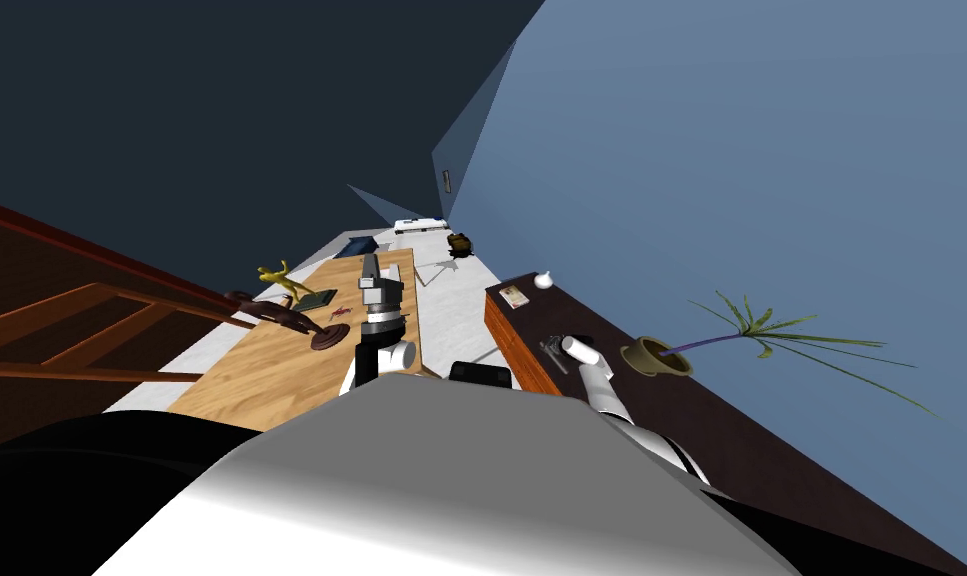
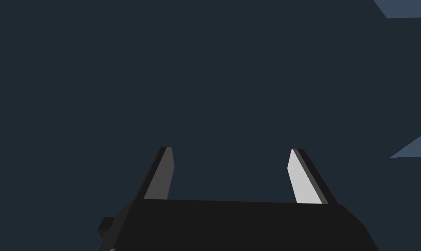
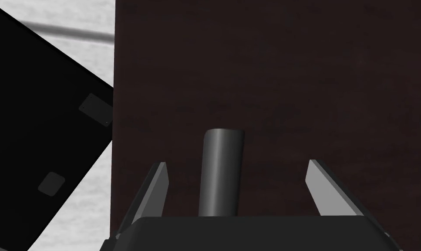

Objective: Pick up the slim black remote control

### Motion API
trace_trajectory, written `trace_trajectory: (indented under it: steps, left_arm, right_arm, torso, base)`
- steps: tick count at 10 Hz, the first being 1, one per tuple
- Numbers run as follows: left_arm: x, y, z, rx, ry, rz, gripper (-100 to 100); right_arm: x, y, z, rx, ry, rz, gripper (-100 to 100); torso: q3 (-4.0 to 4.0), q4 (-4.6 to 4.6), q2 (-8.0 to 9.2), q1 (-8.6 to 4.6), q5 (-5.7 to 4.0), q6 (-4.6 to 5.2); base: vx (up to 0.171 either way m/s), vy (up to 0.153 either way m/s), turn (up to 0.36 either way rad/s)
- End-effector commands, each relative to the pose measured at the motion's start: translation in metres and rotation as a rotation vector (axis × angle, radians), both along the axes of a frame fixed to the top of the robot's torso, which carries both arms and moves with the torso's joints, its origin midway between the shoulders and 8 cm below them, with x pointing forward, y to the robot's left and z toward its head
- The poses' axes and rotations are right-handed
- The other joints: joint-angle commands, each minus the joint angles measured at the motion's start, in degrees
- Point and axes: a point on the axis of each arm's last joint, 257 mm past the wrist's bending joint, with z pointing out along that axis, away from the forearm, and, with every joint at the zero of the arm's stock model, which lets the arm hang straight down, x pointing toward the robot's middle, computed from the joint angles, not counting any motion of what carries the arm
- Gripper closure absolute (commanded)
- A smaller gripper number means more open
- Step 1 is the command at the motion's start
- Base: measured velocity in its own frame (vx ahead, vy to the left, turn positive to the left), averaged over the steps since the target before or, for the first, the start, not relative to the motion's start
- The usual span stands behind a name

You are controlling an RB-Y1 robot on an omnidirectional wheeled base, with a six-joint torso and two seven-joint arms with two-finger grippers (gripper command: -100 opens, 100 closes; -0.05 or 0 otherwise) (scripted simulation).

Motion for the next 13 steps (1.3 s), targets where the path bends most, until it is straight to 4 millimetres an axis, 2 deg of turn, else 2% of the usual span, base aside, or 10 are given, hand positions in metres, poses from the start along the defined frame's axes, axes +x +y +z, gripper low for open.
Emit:
trace_trajectory:
  steps: [1,2,5,9,11,12,13]
  left_arm:
    - [0.0,0.0,0.0,0.0,0.0,0.0,0]
    - [0.0,0.0,0.0,0.0,0.0,0.0,0]
    - [0.0,0.0,0.0,0.0,0.0,0.0,0]
    - [0.0,0.0,0.0,0.0,0.0,0.0,0]
    - [0.0,0.0,0.0,0.0,0.0,0.0,0]
    - [0.0,0.0,0.0,0.0,0.0,0.0,0]
    - [0.0,0.0,0.0,0.0,0.0,0.0,0]
  right_arm:
    - [-0.018,0.0,-0.012,0.041,0.062,-0.035,-100]
    - [-0.018,0.0,-0.012,0.041,0.062,-0.035,-100]
    - [-0.045,-0.003,-0.026,0.1,0.159,-0.096,-100]
    - [-0.068,-0.011,-0.033,0.145,0.242,-0.157,-100]
    - [-0.069,-0.011,-0.033,0.144,0.241,-0.155,-100]
    - [-0.069,-0.011,-0.033,0.144,0.242,-0.156,0]
    - [-0.073,-0.004,-0.043,0.144,0.242,-0.155,-100]
  torso:
    - [0.0,0.0,0.0,0.0,0.0,0.0]
    - [-0.01,0.0,-0.01,-0.06,-0.01,0.01]
    - [-0.01,0.0,-0.02,-0.05,-0.01,0.0]
    - [0.0,0.0,0.0,-0.01,0.0,0.01]
    - [0.01,0.0,0.01,0.04,0.0,0.0]
    - [0.02,0.01,0.03,0.09,0.01,0.01]
    - [0.02,0.01,0.04,0.12,0.02,0.01]
  base:
    - [0.017,-0.048,0.047]
    - [0.015,-0.039,0.014]
    - [0.015,-0.044,0.036]
    - [0.012,-0.039,0.025]
    - [0.005,-0.015,0.007]
    - [0.0,0.0,0.0]
    - [0.029,-0.026,-0.013]
